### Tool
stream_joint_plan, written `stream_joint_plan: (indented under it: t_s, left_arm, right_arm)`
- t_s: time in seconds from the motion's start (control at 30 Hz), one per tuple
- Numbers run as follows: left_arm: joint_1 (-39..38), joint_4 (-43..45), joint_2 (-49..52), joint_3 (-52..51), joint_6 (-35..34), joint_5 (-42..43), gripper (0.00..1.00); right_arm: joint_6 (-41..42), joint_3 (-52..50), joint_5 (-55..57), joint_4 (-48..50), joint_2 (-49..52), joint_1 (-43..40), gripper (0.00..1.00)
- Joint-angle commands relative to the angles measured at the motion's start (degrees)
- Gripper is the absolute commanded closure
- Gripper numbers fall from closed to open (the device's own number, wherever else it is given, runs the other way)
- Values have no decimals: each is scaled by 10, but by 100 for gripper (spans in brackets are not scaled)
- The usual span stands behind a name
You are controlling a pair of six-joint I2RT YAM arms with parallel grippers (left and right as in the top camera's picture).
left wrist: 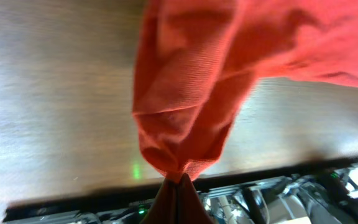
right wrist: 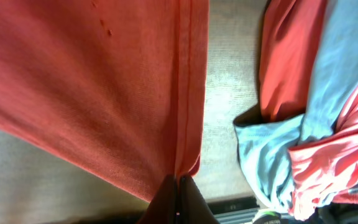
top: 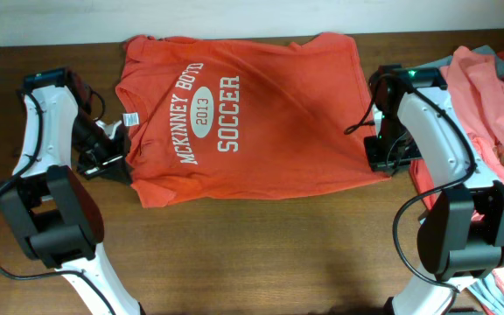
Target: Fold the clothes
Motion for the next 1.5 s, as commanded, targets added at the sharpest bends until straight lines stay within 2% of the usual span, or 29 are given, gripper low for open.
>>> stream_joint_plan:
  t_s: [0.0, 0.17, 0.4, 0.57, 0.67, 0.83, 0.9, 1.0, 1.1, 1.23, 1.47]
  left_arm:
    - [1, -2, -4, -4, -45, -67, 100]
    - [1, -1, -23, -25, -47, -67, 100]
    - [1, 71, -133, -142, -52, -53, 100]
    - [1, 125, -237, -231, -75, -52, 100]
    - [1, 146, -299, -293, -85, -52, 100]
    - [1, 150, -345, -351, -97, -62, 100]
    - [1, 147, -358, -364, -106, -76, 100]
    - [1, 154, -386, -376, -160, -139, 100]
    - [1, 207, -401, -377, -195, -150, 100]
    - [1, 328, -398, -377, -197, -148, 100]
    - [1, 445, -386, -377, -201, -94, 100]
  right_arm:
    - [5, -6, 11, -16, -4, -10, 96]
    - [17, -7, -2, -49, -5, -31, 96]
    - [17, -27, -37, -63, -28, -49, 96]
    - [17, -116, -71, -33, -92, -49, 96]
    - [19, -204, -94, 5, -145, -49, 96]
    - [40, -254, -101, 36, -188, -49, 96]
    - [44, -254, -101, 35, -199, -49, 96]
    - [44, -254, -101, 36, -207, -49, 96]
    - [43, -254, -101, 70, -207, -49, 96]
    - [43, -254, -100, 144, -207, -49, 96]
    - [43, -253, -100, 252, -207, -49, 96]
